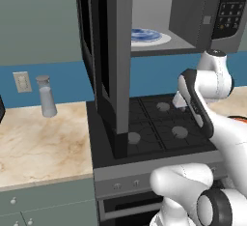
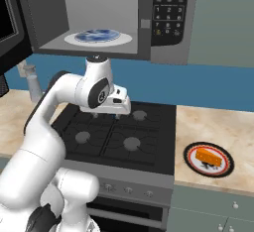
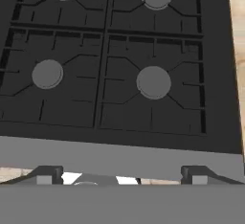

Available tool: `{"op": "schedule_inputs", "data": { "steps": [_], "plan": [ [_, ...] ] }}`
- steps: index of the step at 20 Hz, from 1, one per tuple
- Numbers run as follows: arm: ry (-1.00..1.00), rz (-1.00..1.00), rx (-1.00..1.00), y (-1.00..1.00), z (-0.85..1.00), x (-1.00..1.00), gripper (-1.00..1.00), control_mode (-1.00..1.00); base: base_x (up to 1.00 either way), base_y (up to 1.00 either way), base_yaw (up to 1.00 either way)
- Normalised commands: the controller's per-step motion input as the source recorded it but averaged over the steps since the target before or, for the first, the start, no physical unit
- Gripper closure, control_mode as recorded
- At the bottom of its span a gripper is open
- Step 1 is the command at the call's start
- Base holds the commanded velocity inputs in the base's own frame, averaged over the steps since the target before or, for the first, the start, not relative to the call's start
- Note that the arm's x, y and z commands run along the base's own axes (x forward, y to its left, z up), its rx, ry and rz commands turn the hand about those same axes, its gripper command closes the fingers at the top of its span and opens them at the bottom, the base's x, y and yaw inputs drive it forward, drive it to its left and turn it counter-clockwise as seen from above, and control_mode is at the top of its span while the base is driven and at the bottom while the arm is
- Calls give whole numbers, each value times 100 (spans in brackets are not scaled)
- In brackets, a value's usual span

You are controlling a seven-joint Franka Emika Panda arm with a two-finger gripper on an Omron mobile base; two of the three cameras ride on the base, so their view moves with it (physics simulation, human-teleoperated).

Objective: Pick the cheese from the counter and place it in the microwave.

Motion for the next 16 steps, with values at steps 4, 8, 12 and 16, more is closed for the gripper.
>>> {"op": "schedule_inputs", "data": {
  "steps": [4,8,12,16],
  "plan": [
    [2,9,0,-100,-32,-16,-100,-100,0,0,0],
    [3,3,-3,-100,-14,-3,-100,-100,0,0,0],
    [7,10,-5,-100,-12,0,-100,-100,0,0,0],
    [14,24,-10,-100,-25,0,-100,-100,0,0,0]
  ]
}}
